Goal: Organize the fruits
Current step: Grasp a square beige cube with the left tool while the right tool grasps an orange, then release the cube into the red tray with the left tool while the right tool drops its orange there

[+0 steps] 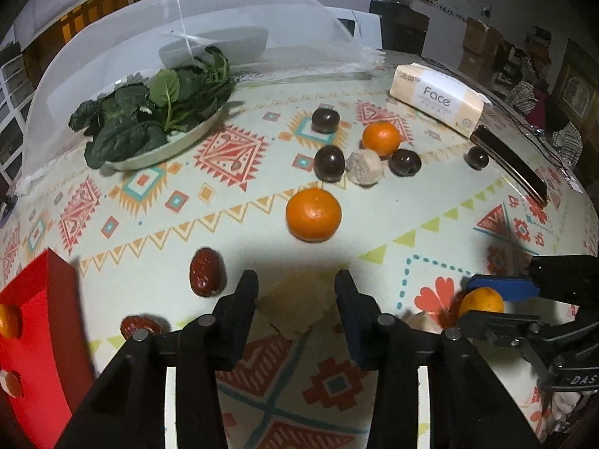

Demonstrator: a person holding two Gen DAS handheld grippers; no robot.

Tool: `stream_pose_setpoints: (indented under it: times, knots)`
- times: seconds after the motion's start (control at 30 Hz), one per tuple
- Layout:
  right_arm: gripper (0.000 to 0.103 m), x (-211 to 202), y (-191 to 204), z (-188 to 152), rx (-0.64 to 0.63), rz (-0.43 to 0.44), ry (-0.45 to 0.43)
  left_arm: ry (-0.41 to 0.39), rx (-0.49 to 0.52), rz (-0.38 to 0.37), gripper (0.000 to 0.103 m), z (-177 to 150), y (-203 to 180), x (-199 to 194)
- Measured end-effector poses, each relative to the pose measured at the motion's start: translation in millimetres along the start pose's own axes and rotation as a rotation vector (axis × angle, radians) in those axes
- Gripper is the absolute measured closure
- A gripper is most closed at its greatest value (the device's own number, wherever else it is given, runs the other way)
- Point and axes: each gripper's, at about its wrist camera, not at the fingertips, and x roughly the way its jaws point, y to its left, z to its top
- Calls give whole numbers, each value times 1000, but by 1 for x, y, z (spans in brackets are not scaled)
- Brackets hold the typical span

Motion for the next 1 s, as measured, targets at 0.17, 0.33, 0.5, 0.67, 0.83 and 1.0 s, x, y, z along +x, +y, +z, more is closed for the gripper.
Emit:
stream_pose_setpoints:
  times: [0.17,0.33,0.5,0.67,0.83,1.0]
  knots:
    - [66,-1,2,-2,-4,-14,-1,-6,-35,8,62,-8,3,-7]
    - [63,-3,7,-6,2,-34,-5,-45,-99,-3,62,-22,9,-28]
    - [59,-5,13,-13,0,-55,-14,-121,-189,-19,62,-37,25,-66]
    - [59,-9,16,-18,17,-83,-32,-178,-305,-25,62,-62,54,-100]
    - [67,-12,19,-22,35,-118,-54,-222,-457,-6,62,-97,97,-128]
    - [67,-20,33,-23,33,-114,-88,-262,-593,61,62,-131,145,-153]
